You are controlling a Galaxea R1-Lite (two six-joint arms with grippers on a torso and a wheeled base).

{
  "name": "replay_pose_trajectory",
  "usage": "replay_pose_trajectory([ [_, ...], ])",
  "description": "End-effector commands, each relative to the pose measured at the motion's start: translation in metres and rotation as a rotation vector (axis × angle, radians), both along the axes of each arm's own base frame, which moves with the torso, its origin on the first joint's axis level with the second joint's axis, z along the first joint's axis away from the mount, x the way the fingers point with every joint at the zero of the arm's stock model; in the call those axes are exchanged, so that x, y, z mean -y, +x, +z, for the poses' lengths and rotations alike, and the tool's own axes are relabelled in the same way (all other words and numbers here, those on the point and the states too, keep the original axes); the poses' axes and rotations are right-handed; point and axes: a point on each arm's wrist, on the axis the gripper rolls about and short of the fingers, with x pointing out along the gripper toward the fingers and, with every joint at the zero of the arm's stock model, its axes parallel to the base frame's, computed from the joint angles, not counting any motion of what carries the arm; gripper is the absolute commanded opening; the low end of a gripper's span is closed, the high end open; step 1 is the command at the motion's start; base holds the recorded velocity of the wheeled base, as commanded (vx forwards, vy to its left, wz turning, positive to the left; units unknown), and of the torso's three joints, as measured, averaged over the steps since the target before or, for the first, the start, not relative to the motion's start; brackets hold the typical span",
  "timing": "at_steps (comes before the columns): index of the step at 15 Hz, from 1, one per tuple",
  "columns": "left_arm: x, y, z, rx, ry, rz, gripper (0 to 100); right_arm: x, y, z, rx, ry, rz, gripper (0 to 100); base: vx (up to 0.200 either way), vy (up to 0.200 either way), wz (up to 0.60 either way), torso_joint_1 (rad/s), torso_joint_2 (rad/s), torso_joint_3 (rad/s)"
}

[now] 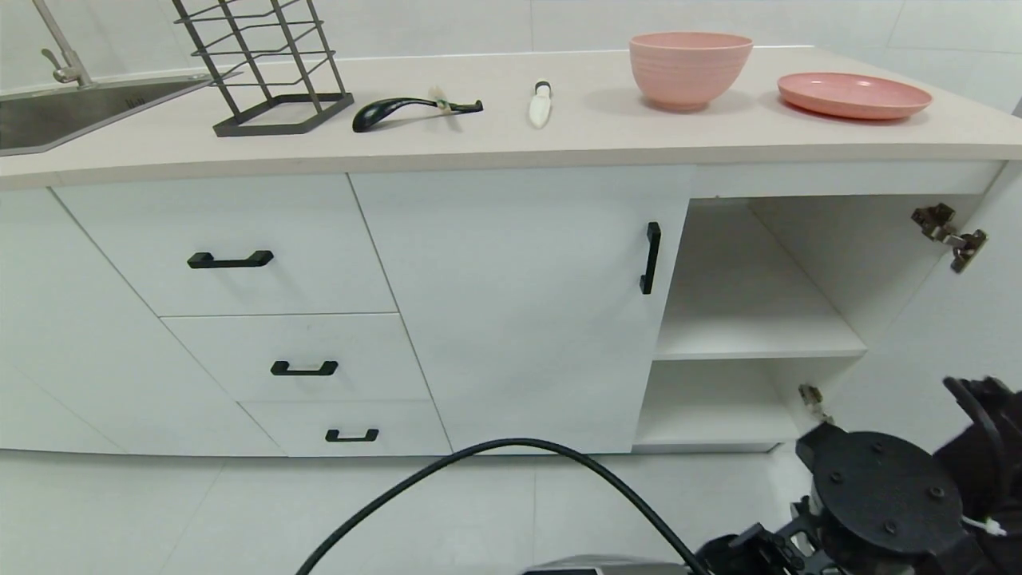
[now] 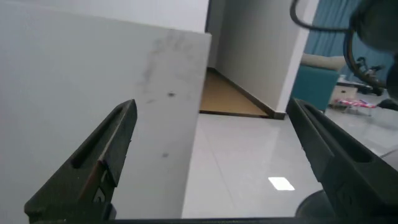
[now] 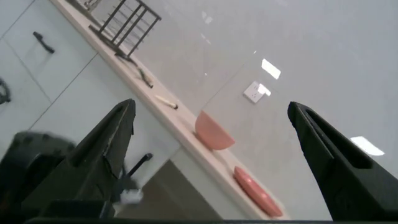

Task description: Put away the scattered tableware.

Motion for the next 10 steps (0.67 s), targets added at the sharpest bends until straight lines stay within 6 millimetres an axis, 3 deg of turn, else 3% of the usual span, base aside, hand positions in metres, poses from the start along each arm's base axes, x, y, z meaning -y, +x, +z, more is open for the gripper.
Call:
replay_pose_trajectory([
  [1,-0.032,0.027,0.029,-0.001,0.003,0.071,100,0.0,0.004,-0.016,-0.064,0.009,0.006,100,0.0,0.0,0.0,0.0,0.0,0.0],
  [3,-0.077,0.035,0.022,-0.022,0.072,0.13,100,0.001,0.007,-0.038,-0.152,0.023,0.006,100,0.0,0.0,0.0,0.0,0.0,0.0],
  [6,-0.177,0.034,0.013,-0.007,0.159,0.262,100,0.002,0.01,-0.05,-0.241,0.043,0.01,100,0.0,0.0,0.0,0.0,0.0,0.0],
  [10,-0.312,0.026,0.057,0.087,0.109,0.534,100,0.002,0.014,-0.059,-0.343,0.061,0.005,100,0.0,0.0,0.0,0.0,0.0,0.0],
])
